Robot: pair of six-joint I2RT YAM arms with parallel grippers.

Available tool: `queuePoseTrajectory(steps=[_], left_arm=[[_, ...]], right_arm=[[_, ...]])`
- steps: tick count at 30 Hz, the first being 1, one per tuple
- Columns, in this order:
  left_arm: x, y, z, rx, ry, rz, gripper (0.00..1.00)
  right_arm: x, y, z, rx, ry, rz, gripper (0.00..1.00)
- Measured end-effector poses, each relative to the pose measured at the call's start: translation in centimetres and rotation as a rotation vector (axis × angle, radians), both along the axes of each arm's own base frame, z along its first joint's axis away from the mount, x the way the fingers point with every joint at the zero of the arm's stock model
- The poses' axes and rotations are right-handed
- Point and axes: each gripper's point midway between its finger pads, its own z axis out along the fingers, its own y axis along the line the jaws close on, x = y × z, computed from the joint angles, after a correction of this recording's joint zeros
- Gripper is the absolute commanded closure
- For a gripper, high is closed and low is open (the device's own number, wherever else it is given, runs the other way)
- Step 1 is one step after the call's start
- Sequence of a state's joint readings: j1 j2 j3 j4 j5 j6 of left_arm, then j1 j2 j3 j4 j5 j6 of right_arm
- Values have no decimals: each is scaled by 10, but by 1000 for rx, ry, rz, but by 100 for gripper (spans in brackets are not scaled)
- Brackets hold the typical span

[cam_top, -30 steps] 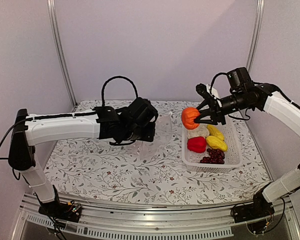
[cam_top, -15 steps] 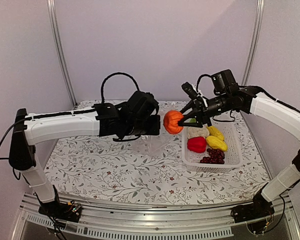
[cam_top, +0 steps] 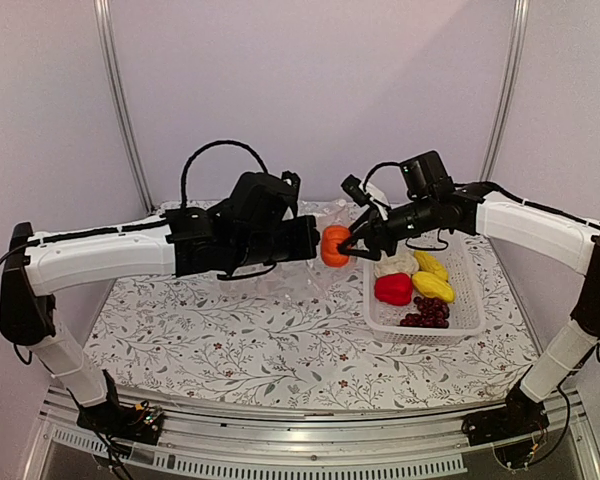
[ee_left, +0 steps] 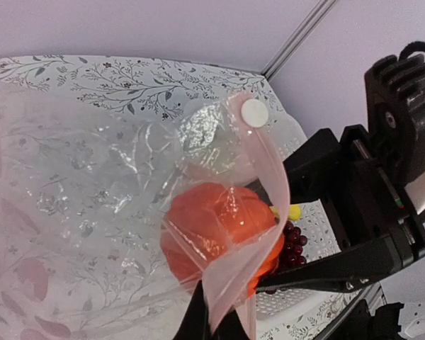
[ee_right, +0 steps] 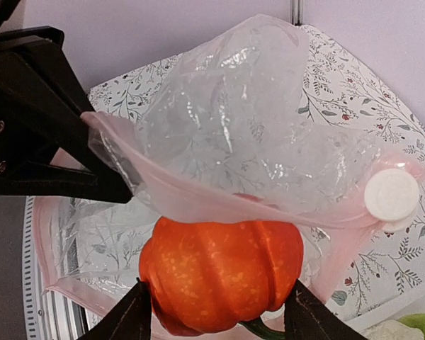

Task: Place the food in the zip-top bag and seal the zipper
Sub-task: Place the fake vegetable in the zipper food storage bag.

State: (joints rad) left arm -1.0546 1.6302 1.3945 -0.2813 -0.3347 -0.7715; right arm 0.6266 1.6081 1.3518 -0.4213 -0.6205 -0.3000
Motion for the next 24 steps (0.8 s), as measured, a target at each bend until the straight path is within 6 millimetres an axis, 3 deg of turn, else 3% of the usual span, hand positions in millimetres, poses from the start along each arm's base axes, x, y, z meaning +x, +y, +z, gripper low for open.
queuePoseTrajectory(steps=[3,8,14,18,21,24], left_arm=[[0,-1,-1,-8,8,-3,100],[4,5,-10,-8,24,19,100],[18,32,-40,34,71,85,100],[23,47,-39,53,68,115,100],[22,60,-27,84,41,138,100],[23,70,-7,104,2,157,100]], right_arm=[[0,4,-1,-15,7,-15,24],[-6,7,21,17,-15,2,22],[-30,-7,70,67,-92,31,19],[-38,-27,98,86,-172,16,27],[-25,-49,96,60,-205,-39,36],[-3,-77,61,-25,-190,-121,43]])
